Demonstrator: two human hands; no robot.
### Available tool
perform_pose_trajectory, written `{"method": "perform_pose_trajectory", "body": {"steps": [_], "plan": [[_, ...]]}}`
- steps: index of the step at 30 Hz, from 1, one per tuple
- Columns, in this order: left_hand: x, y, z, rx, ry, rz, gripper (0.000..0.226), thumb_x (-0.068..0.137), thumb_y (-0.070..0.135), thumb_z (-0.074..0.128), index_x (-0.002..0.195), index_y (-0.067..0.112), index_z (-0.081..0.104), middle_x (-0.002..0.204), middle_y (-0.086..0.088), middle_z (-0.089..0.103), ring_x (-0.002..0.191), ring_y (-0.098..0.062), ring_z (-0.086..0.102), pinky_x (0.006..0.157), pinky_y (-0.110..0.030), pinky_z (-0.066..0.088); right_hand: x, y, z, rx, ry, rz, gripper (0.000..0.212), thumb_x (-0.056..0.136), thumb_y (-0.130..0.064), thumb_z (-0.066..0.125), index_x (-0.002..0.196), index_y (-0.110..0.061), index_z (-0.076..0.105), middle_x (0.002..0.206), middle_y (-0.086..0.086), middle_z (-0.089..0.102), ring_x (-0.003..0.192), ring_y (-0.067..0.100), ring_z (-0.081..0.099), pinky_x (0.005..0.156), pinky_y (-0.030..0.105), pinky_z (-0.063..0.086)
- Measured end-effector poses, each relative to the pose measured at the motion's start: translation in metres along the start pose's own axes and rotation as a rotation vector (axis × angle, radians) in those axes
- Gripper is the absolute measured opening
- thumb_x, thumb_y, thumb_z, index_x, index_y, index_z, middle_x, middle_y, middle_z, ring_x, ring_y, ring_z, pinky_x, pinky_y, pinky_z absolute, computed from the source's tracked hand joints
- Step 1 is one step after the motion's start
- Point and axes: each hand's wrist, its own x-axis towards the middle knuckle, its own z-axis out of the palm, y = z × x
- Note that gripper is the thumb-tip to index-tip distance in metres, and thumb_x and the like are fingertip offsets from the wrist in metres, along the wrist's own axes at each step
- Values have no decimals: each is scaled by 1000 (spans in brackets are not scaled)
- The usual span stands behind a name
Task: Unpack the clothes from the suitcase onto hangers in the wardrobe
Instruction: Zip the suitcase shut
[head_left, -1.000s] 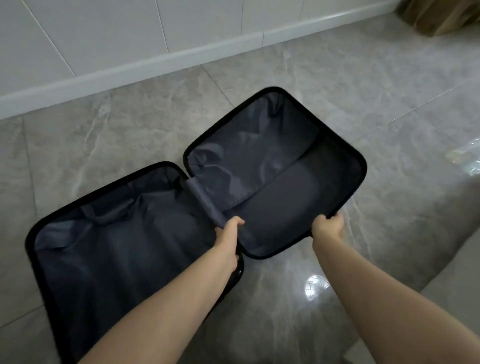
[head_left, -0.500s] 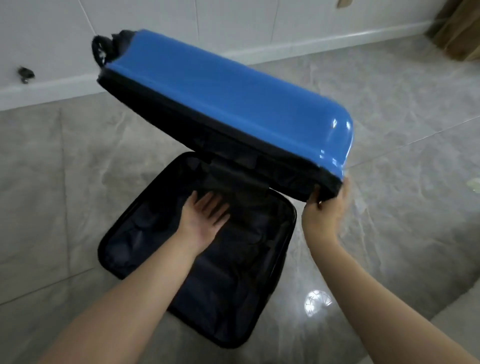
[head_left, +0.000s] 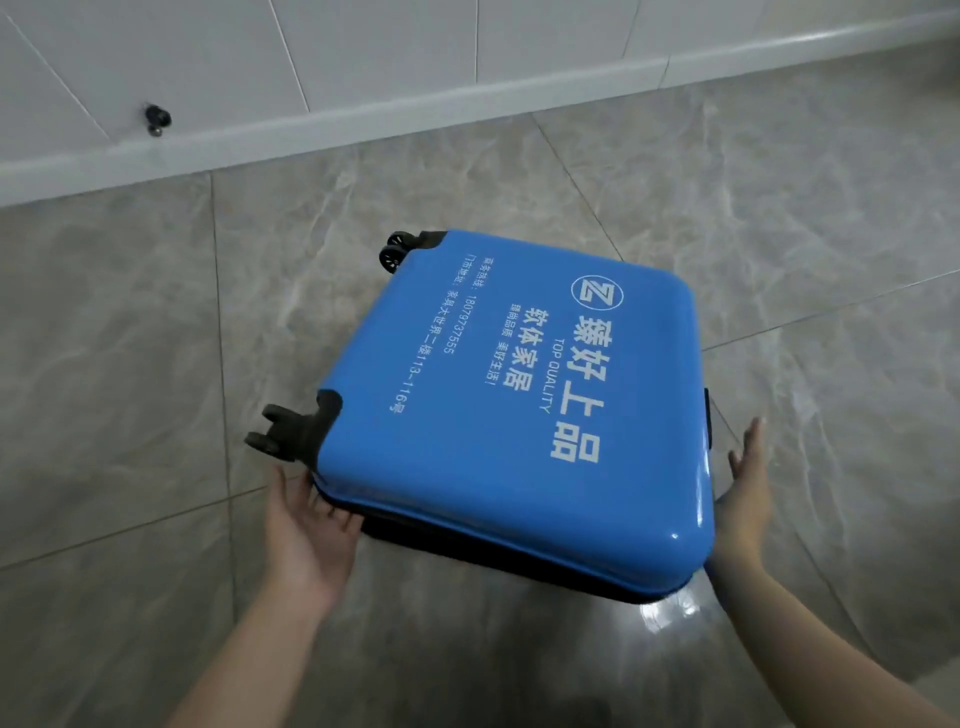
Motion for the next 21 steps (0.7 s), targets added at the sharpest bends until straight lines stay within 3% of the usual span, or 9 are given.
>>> {"method": "perform_pose_trajectory", "body": {"steps": [2,3,5,6,9,11,15,19,21], "plan": [[1,-6,0,252,165,86,55,96,66,30,122,29,60,120,-3,68,107,-19,65,92,-34,46,4,12,-6,-70,55,45,68,100,-9,47,156,-35,17,158,-5,33,140,13,40,112,36,36],[3,-9,-3,354,286,131,52,98,64,24,110,32,62,115,-3,68,103,-19,63,93,-35,45,4,17,-9,-50,66,101,69,100,-5,48,156,-33,20,156,-2,38,136,14,44,109,36,38],[9,-15,-10,427,472,192,46,101,59,19,95,35,59,112,-5,65,105,-22,59,104,-37,39,5,23,-11,-8,101,208,58,100,-12,51,152,-28,32,147,3,50,124,16,54,104,34,42],[13,-17,-14,418,496,191,47,101,58,19,99,34,60,116,-5,64,112,-21,57,109,-37,36,4,24,-11,29,93,271,50,101,-18,50,148,-26,38,142,5,55,119,17,57,101,35,43],[26,-16,-15,223,361,125,49,99,62,22,114,33,58,122,1,64,123,-17,56,105,-31,40,-9,27,-4,176,-12,463,35,98,-36,48,128,-23,61,123,7,68,109,24,66,91,43,52],[33,-16,-9,74,233,78,52,96,66,26,115,33,63,118,3,67,119,-16,59,98,-31,45,-16,30,-1,274,-63,576,36,94,-44,50,112,-21,71,113,6,74,108,30,68,94,47,53],[33,-24,-3,40,141,75,60,92,70,32,90,33,79,103,7,76,96,-10,72,88,-33,50,-13,44,-5,418,-109,664,56,91,-62,48,123,-22,69,126,5,69,121,29,62,108,49,44],[28,-32,-15,37,47,4,53,99,53,29,114,24,71,114,0,73,110,-18,66,94,-36,48,9,19,-15,337,-329,596,56,83,-70,54,111,-26,76,112,4,75,103,25,72,81,37,59],[22,-48,-29,176,27,-53,43,104,38,27,116,20,64,115,-5,71,108,-22,64,93,-41,48,29,-2,-22,110,-313,527,58,84,-70,55,109,-21,74,111,3,74,97,26,72,85,38,55]]}}
